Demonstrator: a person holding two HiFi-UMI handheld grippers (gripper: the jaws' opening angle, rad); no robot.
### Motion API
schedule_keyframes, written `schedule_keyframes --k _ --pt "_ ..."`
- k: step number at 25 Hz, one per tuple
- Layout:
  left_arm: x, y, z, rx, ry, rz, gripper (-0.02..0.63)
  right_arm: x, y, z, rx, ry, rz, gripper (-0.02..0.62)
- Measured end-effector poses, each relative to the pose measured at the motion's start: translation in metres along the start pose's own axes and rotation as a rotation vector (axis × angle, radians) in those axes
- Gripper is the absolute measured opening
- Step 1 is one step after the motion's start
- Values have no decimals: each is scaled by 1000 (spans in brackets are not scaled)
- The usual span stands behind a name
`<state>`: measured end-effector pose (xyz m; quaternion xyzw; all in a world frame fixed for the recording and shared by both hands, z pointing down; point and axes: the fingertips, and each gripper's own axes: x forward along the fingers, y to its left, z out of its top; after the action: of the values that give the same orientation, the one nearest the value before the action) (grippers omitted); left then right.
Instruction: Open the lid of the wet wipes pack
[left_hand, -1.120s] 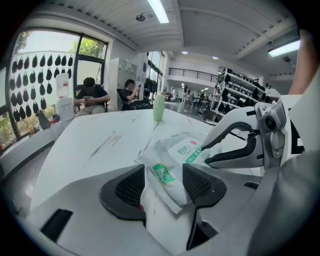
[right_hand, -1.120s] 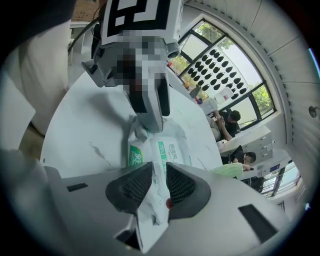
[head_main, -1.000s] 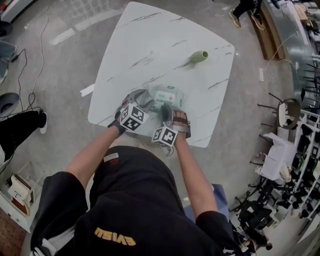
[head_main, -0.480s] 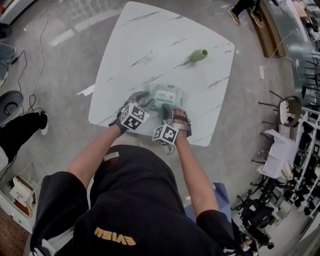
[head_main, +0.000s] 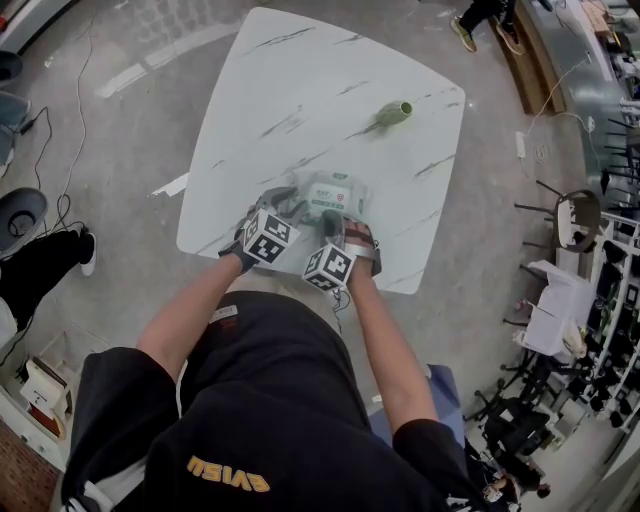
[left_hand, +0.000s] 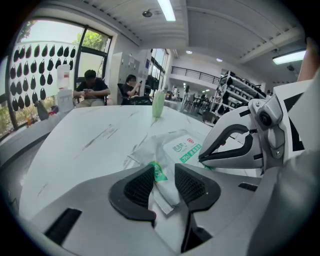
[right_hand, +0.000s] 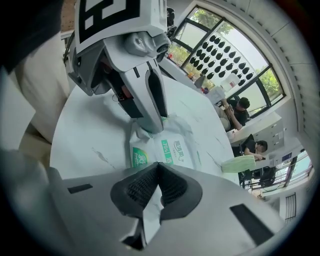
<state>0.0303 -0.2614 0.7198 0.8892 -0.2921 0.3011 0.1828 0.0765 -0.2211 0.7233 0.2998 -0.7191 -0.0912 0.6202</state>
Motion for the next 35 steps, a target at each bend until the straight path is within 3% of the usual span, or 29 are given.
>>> schedule_keyframes --k 16,35 --pt "2 0 1 10 34 -19 150 -4 -4 1 -14 19 -27 5" --pt "1 2 -2 -31 41 -45 149 -28 -30 9 21 -34 -103 3"
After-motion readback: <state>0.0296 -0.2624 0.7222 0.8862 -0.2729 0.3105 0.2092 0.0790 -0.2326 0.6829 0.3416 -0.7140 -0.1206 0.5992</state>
